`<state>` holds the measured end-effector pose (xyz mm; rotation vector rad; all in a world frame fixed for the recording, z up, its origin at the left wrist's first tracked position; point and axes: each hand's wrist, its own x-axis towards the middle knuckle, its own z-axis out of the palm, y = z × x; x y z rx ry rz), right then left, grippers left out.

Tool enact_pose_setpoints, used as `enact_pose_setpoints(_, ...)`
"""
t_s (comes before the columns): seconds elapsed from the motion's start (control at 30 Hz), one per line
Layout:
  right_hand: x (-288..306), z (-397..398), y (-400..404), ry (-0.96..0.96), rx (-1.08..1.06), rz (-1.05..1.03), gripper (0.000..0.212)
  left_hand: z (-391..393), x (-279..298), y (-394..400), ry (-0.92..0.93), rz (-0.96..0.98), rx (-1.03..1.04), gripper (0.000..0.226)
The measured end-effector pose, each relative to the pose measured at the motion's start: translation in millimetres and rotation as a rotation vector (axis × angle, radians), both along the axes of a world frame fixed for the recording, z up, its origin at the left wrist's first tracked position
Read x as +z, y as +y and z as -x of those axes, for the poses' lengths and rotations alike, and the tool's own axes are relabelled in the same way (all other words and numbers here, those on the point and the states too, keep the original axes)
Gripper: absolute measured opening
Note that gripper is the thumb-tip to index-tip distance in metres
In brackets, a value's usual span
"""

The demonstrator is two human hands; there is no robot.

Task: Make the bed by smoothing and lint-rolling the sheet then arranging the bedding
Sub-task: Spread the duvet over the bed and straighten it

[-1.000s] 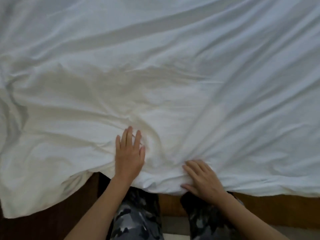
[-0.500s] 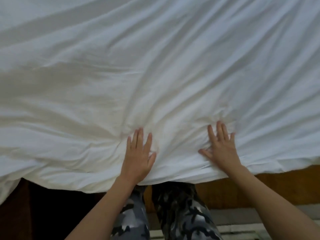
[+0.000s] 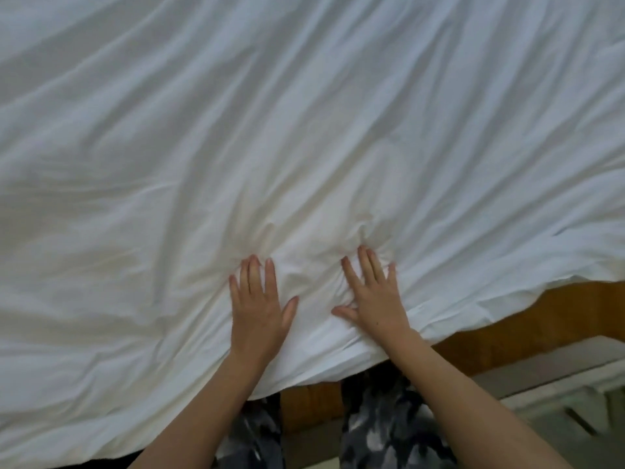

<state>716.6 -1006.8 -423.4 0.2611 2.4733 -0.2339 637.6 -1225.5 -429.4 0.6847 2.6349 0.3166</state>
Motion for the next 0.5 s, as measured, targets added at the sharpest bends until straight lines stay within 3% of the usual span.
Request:
enact_pose_setpoints(0.17,0,-8,18,0.140,0.070,0.084,0.095,5,7,47,0.042,-0.038,0.110,0.065)
enact_pose_setpoints(0.27,-4,-9,57,0.281,0.237,0.140,0.083,14,-1,82,0.145,-0.030,0.074,0.061)
enact_pose_setpoints(0.33,-6,-13,103,0.372,0.288,0.138,0.073,17,-9,120,0.180,-0.030,0.059,0.059)
enact_pose_setpoints(0.5,1,-42,295,0.466,0.117,-0.028,0.067,-25,-18,275,0.130,-0.089,-0.005,0.072)
